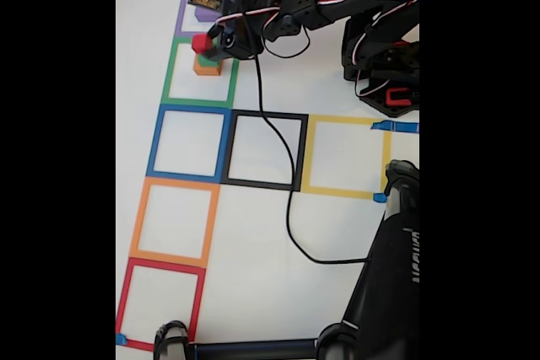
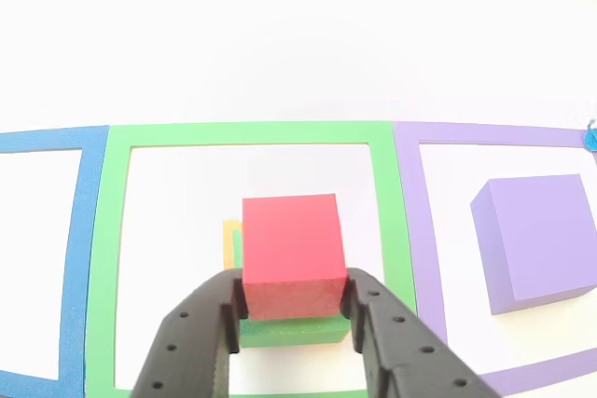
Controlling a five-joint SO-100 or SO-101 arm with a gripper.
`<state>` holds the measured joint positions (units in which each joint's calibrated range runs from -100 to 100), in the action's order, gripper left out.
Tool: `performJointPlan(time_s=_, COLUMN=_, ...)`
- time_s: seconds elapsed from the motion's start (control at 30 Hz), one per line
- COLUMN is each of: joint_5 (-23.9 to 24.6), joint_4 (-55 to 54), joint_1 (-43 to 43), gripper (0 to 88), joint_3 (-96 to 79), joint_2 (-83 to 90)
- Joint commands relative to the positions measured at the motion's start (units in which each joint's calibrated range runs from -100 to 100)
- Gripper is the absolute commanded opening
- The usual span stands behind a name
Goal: Tower of hanoi
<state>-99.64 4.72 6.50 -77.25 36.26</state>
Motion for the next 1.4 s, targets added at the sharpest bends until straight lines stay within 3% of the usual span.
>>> performJointPlan(time_s=0.0, joint_5=-0.36, joint_4=-1.64, joint_1=0.41, gripper=1.2, joint_3=-0.48, joint_2=0.84)
performJointPlan(time_s=0.87, joint_5=-0.36, joint_4=-5.12, joint_1=0.89, gripper=3.2, joint_3=-2.3, joint_2=-0.37)
performJointPlan(time_s=1.37, joint_5=-0.36, joint_4=-6.42, joint_1=1.56, gripper=10.3, joint_3=-2.94, joint_2=-0.45)
